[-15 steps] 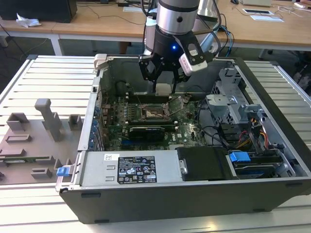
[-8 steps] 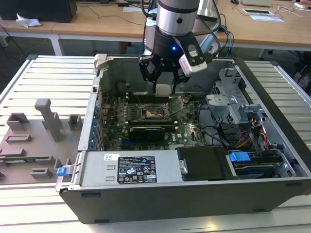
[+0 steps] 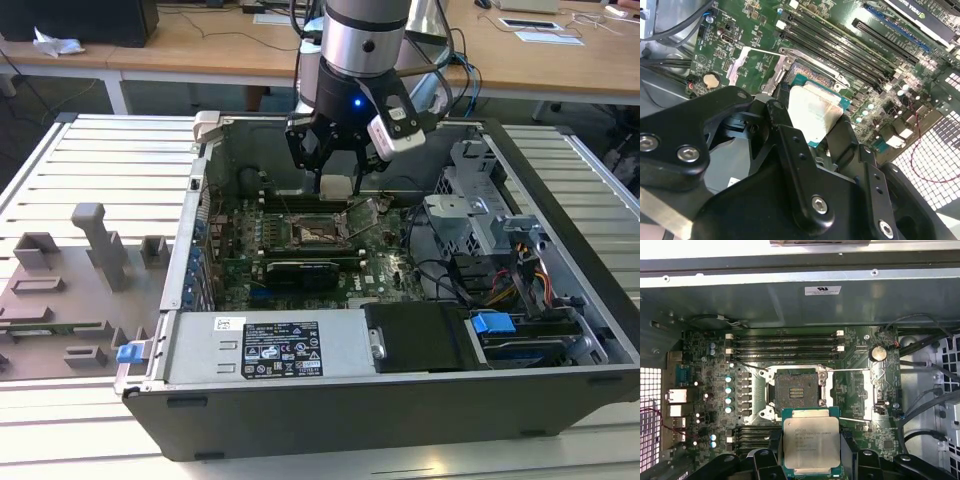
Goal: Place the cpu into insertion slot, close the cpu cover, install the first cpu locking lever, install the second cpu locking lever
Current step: 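Place the cpu into insertion slot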
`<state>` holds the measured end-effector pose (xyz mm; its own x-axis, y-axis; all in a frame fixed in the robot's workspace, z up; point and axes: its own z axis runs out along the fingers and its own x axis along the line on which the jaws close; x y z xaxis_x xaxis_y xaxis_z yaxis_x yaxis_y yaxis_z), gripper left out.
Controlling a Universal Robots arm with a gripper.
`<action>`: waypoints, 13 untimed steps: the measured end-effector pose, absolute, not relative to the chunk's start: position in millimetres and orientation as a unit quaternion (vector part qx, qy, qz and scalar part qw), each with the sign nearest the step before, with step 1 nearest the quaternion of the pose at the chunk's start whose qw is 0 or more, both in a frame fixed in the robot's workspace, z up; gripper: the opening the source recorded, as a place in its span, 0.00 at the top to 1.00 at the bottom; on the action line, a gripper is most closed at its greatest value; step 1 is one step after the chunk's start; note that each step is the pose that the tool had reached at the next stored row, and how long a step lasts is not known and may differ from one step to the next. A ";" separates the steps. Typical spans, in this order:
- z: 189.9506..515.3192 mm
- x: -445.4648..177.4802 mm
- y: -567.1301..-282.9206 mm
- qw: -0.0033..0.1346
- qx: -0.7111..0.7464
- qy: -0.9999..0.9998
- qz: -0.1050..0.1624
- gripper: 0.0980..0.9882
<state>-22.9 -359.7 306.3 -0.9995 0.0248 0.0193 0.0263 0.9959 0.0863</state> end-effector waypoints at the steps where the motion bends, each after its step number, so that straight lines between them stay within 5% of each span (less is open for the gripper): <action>1: 305.8 -22.9 -359.7 0.009 -0.013 -0.999 -0.043 0.50; 13: 290.1 -23.0 -358.9 0.009 -0.013 -0.999 -0.042 0.50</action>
<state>-23.0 -358.9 290.1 -0.9995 0.0250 0.0192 0.0265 0.9961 0.0839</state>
